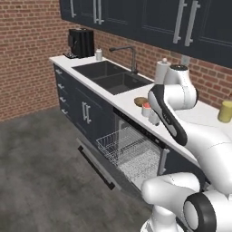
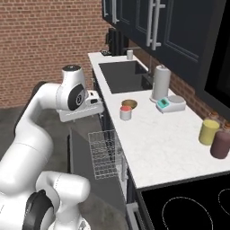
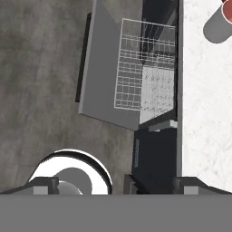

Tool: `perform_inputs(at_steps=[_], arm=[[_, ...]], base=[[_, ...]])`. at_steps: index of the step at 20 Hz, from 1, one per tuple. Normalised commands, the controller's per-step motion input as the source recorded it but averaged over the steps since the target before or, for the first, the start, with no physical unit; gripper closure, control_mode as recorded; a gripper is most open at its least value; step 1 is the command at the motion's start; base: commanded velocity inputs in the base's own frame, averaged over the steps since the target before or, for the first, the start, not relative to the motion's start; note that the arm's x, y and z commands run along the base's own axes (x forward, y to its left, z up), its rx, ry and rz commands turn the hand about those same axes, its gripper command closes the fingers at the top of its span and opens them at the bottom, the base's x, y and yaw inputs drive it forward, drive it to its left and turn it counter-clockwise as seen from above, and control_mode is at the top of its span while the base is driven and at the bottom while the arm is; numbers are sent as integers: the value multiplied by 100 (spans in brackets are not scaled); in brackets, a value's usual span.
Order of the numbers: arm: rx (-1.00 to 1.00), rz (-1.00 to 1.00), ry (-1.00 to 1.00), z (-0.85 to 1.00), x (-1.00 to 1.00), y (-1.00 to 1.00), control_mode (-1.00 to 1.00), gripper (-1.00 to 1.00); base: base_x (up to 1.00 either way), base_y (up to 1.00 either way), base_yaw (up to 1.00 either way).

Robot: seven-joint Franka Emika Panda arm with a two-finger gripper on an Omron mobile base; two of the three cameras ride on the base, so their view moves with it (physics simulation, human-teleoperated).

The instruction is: Pick up the cup and bowl from the counter, place them in the dishwasher, and close the dishwasher door.

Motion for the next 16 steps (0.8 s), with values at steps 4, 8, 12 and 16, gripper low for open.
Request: perform_inputs(at_steps=[4,8,12,16], arm=[[0,0,0,0,0,0,100,-100],[0,0,0,0,0,0,100,-100],[0,0,0,0,0,0,100,-100],[0,0,0,0,0,0,100,-100]], base=[[31,-1,16],[12,-13,15],[27,-5,12],[19,-15,12]])
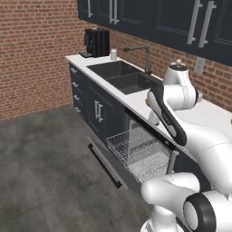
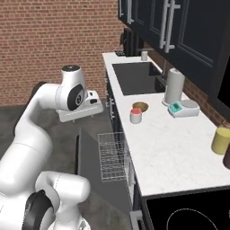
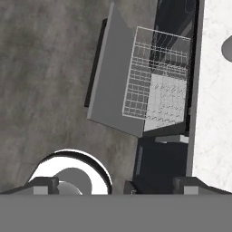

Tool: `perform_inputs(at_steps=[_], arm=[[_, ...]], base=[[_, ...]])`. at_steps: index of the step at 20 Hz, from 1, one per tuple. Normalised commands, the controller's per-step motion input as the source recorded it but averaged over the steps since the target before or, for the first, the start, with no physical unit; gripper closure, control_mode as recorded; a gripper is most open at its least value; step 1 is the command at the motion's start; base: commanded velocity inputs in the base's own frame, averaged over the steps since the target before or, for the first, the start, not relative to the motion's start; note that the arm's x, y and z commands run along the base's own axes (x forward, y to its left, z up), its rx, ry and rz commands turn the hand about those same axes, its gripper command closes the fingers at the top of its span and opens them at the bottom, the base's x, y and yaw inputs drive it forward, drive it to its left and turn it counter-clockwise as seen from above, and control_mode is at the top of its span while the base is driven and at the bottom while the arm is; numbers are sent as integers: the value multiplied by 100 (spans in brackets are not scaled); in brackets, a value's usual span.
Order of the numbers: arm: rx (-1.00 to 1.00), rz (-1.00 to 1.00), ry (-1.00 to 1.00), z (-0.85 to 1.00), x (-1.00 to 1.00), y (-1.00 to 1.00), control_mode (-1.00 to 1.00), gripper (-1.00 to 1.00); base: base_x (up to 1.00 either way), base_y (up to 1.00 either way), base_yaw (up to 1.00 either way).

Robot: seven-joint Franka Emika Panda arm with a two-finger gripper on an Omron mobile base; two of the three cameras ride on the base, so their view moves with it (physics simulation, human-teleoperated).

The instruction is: Pick up the cup and bowl from the counter, place them in the dishwasher, and close the dishwasher door.

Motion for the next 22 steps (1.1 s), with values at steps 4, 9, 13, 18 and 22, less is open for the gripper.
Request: perform_inputs(at_steps=[4,9,13,18,22], arm=[[0,0,0,0,0,0,100,-100],[0,0,0,0,0,0,100,-100],[0,0,0,0,0,0,100,-100],[0,0,0,0,0,0,100,-100],[1,0,0,-1,19,-18,-100,-100]], base=[[30,-26,11],[25,-22,9],[10,-17,6],[0,-22,6],[0,-3,1]])
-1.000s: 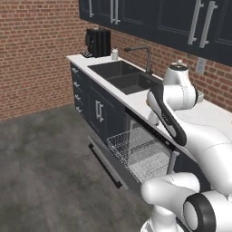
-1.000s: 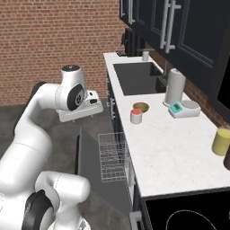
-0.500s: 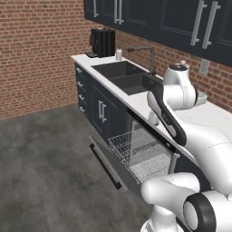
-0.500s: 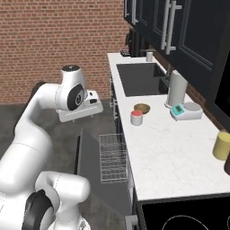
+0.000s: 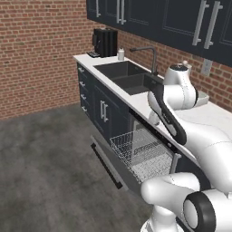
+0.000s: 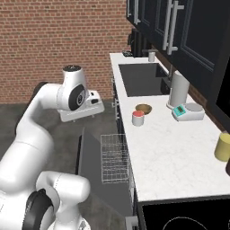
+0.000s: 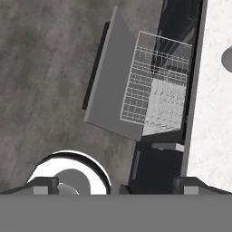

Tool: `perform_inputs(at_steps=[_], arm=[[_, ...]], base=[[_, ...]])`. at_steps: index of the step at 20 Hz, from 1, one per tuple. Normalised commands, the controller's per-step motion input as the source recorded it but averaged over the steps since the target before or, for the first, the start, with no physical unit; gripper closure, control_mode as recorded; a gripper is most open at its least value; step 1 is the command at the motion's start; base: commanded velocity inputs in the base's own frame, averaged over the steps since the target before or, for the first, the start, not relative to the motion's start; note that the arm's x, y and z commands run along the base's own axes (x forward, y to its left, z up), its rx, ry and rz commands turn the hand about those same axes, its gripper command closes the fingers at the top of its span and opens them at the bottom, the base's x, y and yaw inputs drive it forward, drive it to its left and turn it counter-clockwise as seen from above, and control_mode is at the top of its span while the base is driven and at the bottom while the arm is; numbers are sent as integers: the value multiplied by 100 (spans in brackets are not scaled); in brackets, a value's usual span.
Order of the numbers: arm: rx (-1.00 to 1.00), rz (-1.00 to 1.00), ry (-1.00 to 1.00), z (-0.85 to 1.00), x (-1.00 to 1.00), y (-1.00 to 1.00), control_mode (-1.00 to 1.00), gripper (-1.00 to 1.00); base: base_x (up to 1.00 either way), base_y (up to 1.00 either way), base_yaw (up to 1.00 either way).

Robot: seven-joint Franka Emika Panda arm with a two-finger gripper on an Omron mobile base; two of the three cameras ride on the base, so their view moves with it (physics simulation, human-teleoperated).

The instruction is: Pick up the cup and bowl from the counter, place them in the dishwasher, and close the dishwasher door.

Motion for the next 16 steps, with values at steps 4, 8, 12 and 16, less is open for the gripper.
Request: perform_inputs(at_steps=[4,8,12,16], arm=[[0,9,0,-3,96,-51,-100,-100],[0,6,3,0,100,-70,-100,-100],[-3,0,9,-2,99,-84,-100,-100],[-15,0,20,-22,100,-69,-100,-100]], base=[[0,0,0],[0,0,0],[0,0,0],[0,0,0]])
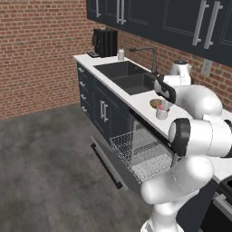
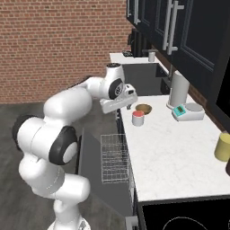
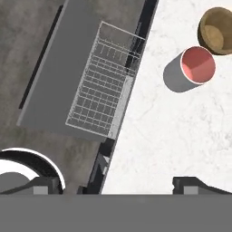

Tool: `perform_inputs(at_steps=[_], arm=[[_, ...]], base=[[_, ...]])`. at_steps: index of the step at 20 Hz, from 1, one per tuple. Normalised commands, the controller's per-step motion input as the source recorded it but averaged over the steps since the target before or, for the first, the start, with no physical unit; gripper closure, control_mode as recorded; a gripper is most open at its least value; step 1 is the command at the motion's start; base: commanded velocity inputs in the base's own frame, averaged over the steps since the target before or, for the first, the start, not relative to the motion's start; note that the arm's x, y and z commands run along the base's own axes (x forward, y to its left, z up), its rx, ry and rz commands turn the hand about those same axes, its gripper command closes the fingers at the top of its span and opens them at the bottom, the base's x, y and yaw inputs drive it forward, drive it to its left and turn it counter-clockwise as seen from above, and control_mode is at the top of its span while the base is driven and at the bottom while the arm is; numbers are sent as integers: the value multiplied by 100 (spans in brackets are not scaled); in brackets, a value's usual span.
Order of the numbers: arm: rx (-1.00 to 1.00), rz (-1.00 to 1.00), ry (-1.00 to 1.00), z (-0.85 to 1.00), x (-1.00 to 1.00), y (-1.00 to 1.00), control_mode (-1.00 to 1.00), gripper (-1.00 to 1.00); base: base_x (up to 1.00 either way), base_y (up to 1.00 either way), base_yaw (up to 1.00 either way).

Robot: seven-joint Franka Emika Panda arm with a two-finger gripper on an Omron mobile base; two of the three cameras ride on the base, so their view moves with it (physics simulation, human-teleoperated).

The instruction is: Pick up the cup and bowl from the counter, place them in the dishwasher, and close the dishwasher door.

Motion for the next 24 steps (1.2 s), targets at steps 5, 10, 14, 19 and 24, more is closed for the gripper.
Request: perform_inputs(at_steps=[5,10,14,19,24], arm=[[-19,-7,19,-53,100,-25,-100,-100],[-13,-7,13,-75,99,-9,-100,-100],[-3,-1,6,-55,85,-23,-100,-100],[-1,0,0,-35,41,-20,-100,-100],[0,0,0,-40,14,-11,-100,-100]], base=[[0,0,0],[0,0,0],[0,0,0],[0,0,0],[0,0,0]])
